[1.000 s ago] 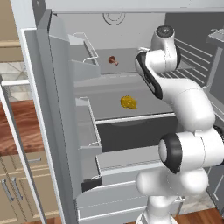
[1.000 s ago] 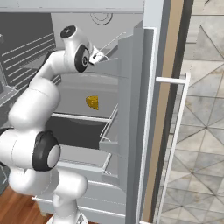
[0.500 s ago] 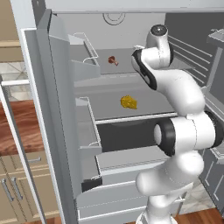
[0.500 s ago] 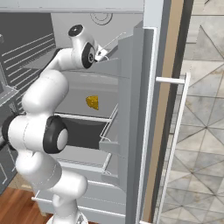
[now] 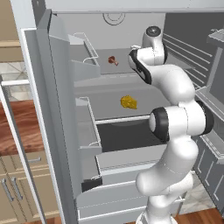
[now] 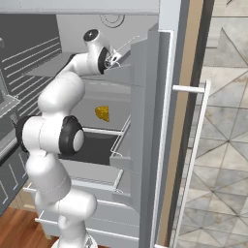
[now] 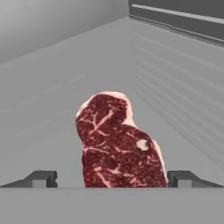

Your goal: Take the cheese, steak, and mushroom from the fridge and place them on the plate on the dining counter to create an appetizer plate.

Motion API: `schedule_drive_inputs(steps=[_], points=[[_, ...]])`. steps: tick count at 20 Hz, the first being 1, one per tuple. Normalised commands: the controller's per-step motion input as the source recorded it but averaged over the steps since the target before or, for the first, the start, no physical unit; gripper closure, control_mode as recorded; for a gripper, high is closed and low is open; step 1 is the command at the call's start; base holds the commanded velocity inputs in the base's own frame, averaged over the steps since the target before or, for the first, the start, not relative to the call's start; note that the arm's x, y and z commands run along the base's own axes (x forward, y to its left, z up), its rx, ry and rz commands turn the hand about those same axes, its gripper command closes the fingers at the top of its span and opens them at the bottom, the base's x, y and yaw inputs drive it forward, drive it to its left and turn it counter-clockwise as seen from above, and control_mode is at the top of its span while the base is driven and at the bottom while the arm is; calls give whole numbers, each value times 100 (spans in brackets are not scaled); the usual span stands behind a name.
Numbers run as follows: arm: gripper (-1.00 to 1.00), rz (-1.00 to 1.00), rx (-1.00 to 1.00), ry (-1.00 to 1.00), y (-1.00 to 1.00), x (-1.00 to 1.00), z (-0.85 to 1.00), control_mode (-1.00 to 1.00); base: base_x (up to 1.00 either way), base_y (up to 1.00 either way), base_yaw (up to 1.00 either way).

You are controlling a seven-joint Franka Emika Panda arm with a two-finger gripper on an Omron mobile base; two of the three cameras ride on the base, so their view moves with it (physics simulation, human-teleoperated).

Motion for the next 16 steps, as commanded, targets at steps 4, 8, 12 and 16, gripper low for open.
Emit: schedule_drive_inputs(steps=[4, 8, 12, 16], points=[[-100, 0, 0, 0, -17, 45, -14, -100, 0, 0, 0], [-100, 0, 0, 3, -21, 7, -46, -100, 0, 0, 0], [-100, 0, -1, 4, -5, 0, -67, -100, 0, 0, 0], [-100, 0, -4, 6, 0, 6, -77, -100, 0, 0, 0]])
